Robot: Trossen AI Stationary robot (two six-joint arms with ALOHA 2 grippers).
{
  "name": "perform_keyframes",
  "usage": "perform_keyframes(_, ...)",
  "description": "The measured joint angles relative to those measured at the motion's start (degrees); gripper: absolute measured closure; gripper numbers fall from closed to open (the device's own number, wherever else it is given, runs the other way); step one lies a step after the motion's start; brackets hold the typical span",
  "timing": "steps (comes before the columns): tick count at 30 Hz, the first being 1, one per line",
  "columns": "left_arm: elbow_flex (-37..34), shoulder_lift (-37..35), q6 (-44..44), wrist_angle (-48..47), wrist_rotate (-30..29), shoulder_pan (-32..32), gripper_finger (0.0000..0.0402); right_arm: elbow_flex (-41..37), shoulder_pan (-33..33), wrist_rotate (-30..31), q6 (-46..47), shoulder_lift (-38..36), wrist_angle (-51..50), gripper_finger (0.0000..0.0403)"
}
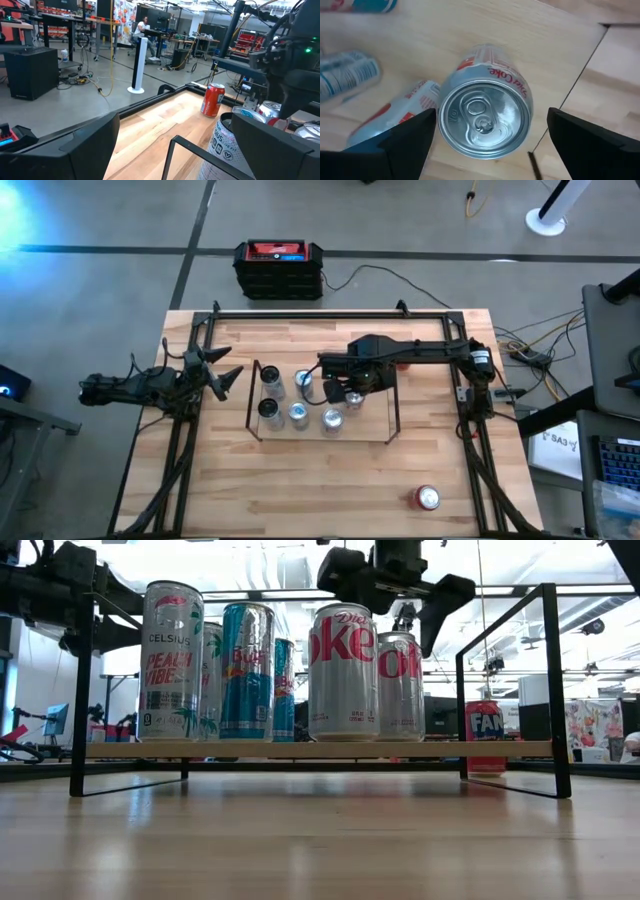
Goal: Place canned beverage on shelf
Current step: Put the red-silver soda can on the shelf aligned with the red-silver soda can
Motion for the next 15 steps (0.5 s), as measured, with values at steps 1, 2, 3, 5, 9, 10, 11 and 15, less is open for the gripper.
perform_keyframes(1,0.0,0.0,0.0,0.0,0.0,0.0,0.0033,0.0,0.0,0.0,1.9,0.0,0.0,0.0038)
perform_keyframes(2,0.0,0.0,0.0,0.0,0.0,0.0,0.0033,0.0,0.1,-0.1,3.8,0.0,0.0,0.0038)
perform_keyframes(3,0.0,0.0,0.0,0.0,0.0,0.0,0.0033,0.0,0.2,0.0,5.6,0.0,0.1,0.0038)
perform_keyframes(5,0.0,0.0,0.0,0.0,0.0,0.0,0.0033,0.0,0.2,0.0,7.5,0.0,0.3,0.0038)
perform_keyframes(9,0.0,0.0,0.0,0.0,0.0,0.0,0.0033,0.0,0.2,0.0,7.6,0.3,0.8,0.0038)
perform_keyframes(10,0.0,0.0,0.0,0.0,0.0,0.0,0.0033,0.0,0.2,0.1,7.9,0.6,0.8,0.0038)
perform_keyframes(11,0.0,0.0,0.0,0.0,0.0,0.0,0.0033,0.0,0.2,0.1,8.4,0.9,0.9,0.0038)
perform_keyframes(15,0.0,0.0,0.0,0.0,0.0,0.0,0.0033,0.0,0.2,0.1,9.4,2.6,1.1,0.0044)
